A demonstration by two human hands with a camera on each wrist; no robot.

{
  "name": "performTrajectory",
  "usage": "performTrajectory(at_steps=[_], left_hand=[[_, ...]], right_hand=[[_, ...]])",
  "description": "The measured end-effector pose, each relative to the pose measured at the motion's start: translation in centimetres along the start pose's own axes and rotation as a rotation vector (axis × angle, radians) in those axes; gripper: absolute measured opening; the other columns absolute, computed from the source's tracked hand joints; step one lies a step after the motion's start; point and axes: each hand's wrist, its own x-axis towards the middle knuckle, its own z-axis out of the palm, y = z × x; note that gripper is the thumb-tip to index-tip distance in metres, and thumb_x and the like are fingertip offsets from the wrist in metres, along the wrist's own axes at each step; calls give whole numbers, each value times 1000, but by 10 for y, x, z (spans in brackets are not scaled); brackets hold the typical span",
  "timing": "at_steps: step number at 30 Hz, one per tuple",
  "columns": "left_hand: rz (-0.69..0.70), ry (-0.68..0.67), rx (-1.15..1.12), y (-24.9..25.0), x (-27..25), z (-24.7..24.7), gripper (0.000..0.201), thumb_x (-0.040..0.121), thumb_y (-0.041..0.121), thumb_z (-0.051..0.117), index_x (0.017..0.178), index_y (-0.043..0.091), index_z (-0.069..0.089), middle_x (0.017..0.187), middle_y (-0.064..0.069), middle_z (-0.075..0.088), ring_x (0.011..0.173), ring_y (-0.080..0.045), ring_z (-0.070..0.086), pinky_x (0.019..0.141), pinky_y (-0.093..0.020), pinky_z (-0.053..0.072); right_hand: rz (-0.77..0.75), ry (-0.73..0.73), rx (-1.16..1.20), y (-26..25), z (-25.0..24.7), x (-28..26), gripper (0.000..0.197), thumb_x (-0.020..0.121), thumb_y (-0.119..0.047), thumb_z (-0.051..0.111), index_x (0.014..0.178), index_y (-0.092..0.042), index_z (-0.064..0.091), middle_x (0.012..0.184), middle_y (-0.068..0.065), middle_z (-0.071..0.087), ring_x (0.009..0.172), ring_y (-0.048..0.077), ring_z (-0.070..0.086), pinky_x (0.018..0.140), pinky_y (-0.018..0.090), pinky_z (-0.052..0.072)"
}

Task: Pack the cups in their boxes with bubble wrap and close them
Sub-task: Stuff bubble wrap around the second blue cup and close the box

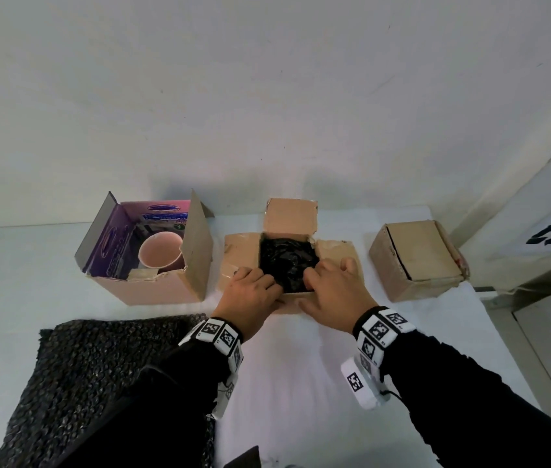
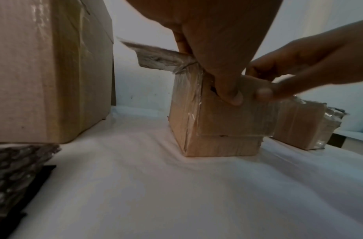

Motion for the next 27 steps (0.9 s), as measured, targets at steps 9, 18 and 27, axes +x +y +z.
performTrajectory(at_steps=[9,18,27], left_hand=[[2,55,-35,3,-3,4,14,82,35,57,84,23,65,78,5,60,71,-18,54,72,-31,35],[12,105,-69,2,-7,7,17,86,36,56,88,22,66,81,5,62,73,-19,56,75,-32,36],[-559,153,-96,-4,-18,-9,44,83,61,53,110,28,63,117,5,61,108,-28,49,84,-39,36]], right_hand=[[179,-20,-73,-4,0,16,41,90,-47,27,90,-19,57,98,-2,65,112,23,39,87,43,21],[173,27,-116,2,0,33,32,86,-47,42,92,-21,59,101,-3,64,107,24,42,89,43,22],[405,301,268,23,5,9,38,84,-38,60,118,-21,57,130,3,47,116,28,41,93,43,38]])
